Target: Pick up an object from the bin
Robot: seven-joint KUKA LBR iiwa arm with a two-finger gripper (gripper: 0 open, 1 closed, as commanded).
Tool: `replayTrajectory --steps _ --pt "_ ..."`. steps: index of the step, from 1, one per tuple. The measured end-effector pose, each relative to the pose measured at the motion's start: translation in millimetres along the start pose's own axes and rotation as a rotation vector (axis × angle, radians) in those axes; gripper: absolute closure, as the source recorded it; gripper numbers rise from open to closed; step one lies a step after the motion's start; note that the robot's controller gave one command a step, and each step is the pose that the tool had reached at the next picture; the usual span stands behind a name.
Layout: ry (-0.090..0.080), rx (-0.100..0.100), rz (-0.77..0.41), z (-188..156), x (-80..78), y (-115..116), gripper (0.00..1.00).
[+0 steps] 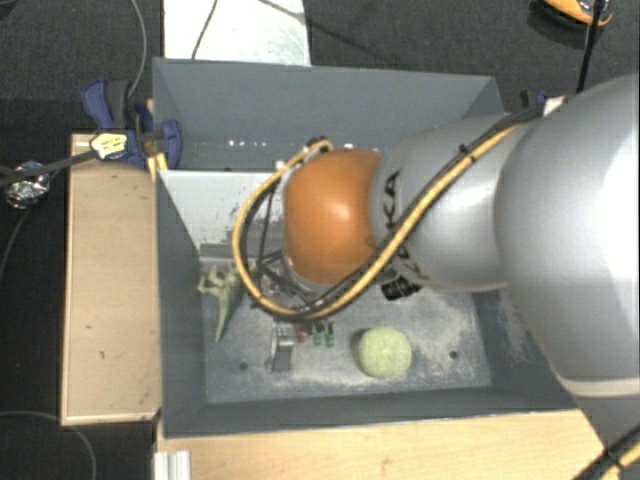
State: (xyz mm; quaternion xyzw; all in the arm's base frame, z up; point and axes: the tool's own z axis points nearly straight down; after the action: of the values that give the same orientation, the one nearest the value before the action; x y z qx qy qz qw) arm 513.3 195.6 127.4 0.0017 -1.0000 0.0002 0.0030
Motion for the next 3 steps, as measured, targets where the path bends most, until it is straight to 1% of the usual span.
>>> replayTrajectory --steps 1,2,3 --pt "-0.007 -0.002 0.006 -5 -2.0 -1 0.00" --pt "-0.005 -0.004 -0.140 1 -26.4 -26 0.00" --pt "-0.012 -0.001 -0.380 2 -49.2 -65 0.00"
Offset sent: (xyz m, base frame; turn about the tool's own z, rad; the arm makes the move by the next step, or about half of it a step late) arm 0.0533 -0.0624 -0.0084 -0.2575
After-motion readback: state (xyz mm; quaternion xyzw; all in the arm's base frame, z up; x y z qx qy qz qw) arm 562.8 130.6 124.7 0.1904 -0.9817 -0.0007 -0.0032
